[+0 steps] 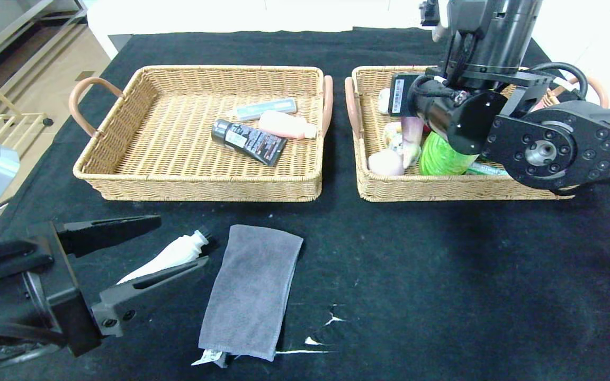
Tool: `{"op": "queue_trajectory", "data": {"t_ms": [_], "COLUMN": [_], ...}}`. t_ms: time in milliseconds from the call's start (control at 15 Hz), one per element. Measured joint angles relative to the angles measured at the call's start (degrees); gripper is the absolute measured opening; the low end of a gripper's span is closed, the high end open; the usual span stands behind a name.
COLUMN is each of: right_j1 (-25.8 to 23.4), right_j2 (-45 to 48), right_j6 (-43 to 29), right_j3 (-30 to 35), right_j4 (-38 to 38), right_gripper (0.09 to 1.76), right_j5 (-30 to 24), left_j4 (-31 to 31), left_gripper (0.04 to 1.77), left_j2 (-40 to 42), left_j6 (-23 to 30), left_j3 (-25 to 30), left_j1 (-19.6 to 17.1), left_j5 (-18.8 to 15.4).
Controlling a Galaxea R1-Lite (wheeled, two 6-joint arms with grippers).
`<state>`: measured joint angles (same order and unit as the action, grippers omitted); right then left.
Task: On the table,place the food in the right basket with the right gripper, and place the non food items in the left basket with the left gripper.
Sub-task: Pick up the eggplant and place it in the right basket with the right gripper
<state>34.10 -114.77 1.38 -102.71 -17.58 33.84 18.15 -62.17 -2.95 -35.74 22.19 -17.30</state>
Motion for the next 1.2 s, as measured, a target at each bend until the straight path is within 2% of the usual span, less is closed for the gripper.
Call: {"op": "queue_trajectory", "data": {"t_ms": [333,667,867,1067,1200], "right_j1": [0.5,0.9,2.3,5.0,6.4], "right_j2": [0.1,0.9,3.4,8.6,13.0], "right_j6": [0.0,0.0,0.0,0.1,0.1], "right_j3": [0.3,0.9,4.3,11.6,17.6], "right_j4": [0.2,0.6,1.2,2.5,4.2], "right_gripper": [1.45,1.57,1.62,1.64,1.66], "right_j5": [0.1,0.1,-0.7,-5.7,-12.0], "left_j4": [0.0,0.1,0.0,-0.3,-0.6], "left_gripper": [1.72,1.72,1.72,1.72,1.72], "left_j2": [0.0,0.0,0.0,-0.1,-0.5], "left_j6": [0.0,0.0,0.0,-0.1,-0.2], "left_j3": [0.0,0.0,0.0,-0.1,0.0], "left_j1": [-0.1,0.0,0.0,-1.0,-1.3], "left_j5": [0.0,0.0,0.1,0.0,0.0]}}
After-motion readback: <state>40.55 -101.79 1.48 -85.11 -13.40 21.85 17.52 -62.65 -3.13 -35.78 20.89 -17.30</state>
